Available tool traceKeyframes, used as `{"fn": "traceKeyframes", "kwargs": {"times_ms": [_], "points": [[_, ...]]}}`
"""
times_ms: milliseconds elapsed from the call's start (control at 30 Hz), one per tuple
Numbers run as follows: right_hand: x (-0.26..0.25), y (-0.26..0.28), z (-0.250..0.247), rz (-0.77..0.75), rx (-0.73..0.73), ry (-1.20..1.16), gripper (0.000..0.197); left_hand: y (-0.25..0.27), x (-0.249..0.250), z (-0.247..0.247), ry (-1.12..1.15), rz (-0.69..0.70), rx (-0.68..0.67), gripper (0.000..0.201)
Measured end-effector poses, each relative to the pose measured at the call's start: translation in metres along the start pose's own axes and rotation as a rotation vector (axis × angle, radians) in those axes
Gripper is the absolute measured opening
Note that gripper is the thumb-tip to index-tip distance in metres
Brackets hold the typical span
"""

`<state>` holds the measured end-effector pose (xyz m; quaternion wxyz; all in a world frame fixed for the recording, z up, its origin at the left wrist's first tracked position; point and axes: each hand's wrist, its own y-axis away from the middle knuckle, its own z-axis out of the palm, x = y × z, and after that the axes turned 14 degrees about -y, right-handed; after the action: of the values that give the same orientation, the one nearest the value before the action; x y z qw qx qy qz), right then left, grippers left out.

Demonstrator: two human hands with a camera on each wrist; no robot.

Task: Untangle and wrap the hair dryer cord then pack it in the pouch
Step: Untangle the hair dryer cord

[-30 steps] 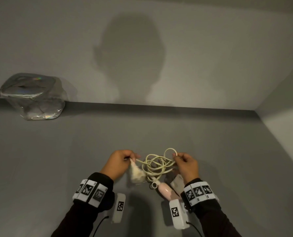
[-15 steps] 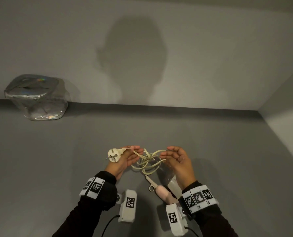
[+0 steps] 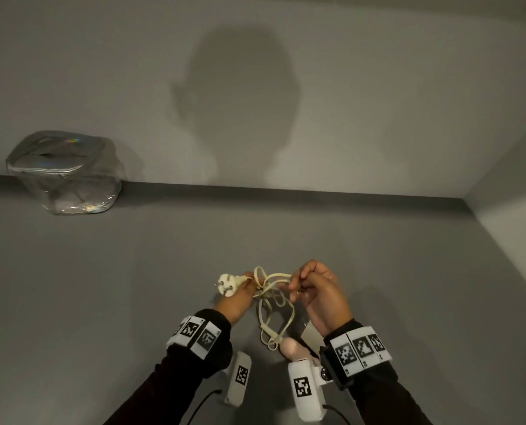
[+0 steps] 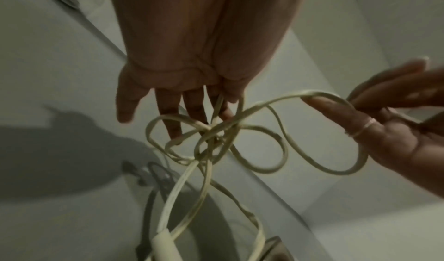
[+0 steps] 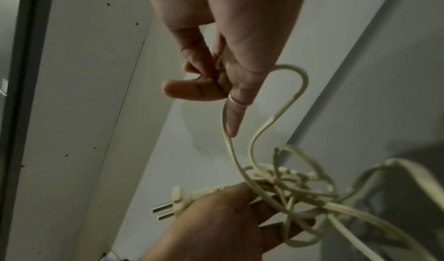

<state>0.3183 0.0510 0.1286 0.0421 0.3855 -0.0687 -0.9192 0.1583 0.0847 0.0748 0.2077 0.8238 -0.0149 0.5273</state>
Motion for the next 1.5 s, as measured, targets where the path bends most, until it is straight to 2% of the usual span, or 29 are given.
{"fn": "traceKeyframes", "kwargs": {"times_ms": [67, 100, 167, 233, 300, 400, 467, 533, 600, 767, 867, 933, 1067, 1167, 1233, 1300, 1367, 1433, 1500], "points": [[-0.003, -0.005, 0.001, -0.015, 0.005, -0.058, 0.041, 0.000, -0.002, 0.007, 0.083, -0.004, -0.020, 0.012], [-0.005, -0.007, 0.002, -0.026, 0.005, -0.080, 0.040, 0.000, -0.005, 0.009, 0.084, 0.008, -0.036, 0.014], [-0.009, -0.012, 0.002, -0.042, -0.006, -0.106, 0.033, 0.001, -0.009, 0.012, -0.066, 0.062, -0.067, 0.037], [-0.014, -0.019, 0.004, -0.029, -0.008, -0.092, 0.030, 0.002, -0.010, 0.014, -0.177, 0.089, 0.014, 0.033], [-0.016, -0.025, 0.007, 0.019, -0.008, 0.056, 0.033, -0.002, -0.012, 0.016, -0.154, 0.093, 0.068, 0.017], [-0.015, -0.028, 0.009, 0.107, -0.014, 0.497, 0.035, -0.010, -0.010, 0.012, -0.002, 0.042, 0.049, 0.005], [-0.009, -0.025, 0.003, 0.129, -0.006, 0.706, 0.035, -0.013, -0.005, 0.007, 0.080, -0.048, 0.040, 0.015], [0.003, -0.019, -0.007, 0.124, 0.015, 0.839, 0.031, -0.012, 0.001, 0.002, 0.155, -0.172, -0.049, 0.023], [0.019, -0.013, -0.013, 0.090, 0.024, 0.903, 0.027, -0.009, 0.001, -0.002, 0.195, -0.206, -0.113, 0.025], [0.045, -0.011, -0.011, -0.027, 0.049, 1.042, 0.039, -0.002, -0.008, -0.004, 0.336, -0.212, -0.153, 0.036], [0.042, -0.012, -0.011, -0.050, 0.019, 1.098, 0.025, 0.002, -0.010, -0.003, 0.402, -0.164, -0.180, 0.027], [0.036, -0.012, -0.009, -0.093, -0.030, 1.179, 0.016, 0.004, -0.006, -0.005, 0.385, -0.126, -0.173, 0.018], [0.017, -0.012, -0.011, -0.154, -0.086, 1.327, 0.024, 0.004, 0.000, -0.016, 0.191, -0.111, -0.055, 0.011], [0.006, -0.008, -0.014, -0.198, -0.070, 1.275, 0.015, 0.000, 0.002, -0.020, 0.154, -0.177, 0.089, 0.011], [0.000, -0.007, -0.016, -0.184, 0.035, 1.141, 0.008, 0.000, 0.003, -0.019, 0.249, -0.235, 0.149, 0.018], [-0.003, -0.007, -0.019, -0.145, 0.132, 1.021, 0.025, 0.002, 0.007, -0.019, 0.258, -0.252, 0.196, 0.021], [-0.006, -0.007, -0.024, -0.161, 0.180, 0.919, 0.029, 0.001, 0.008, -0.022, 0.199, -0.237, 0.240, 0.025], [-0.010, -0.005, -0.027, -0.196, 0.213, 0.789, 0.026, 0.002, 0.008, -0.026, 0.185, -0.229, 0.238, 0.025], [-0.014, -0.001, -0.030, -0.227, 0.265, 0.652, 0.023, 0.004, 0.007, -0.029, 0.270, -0.210, 0.193, 0.015]]}}
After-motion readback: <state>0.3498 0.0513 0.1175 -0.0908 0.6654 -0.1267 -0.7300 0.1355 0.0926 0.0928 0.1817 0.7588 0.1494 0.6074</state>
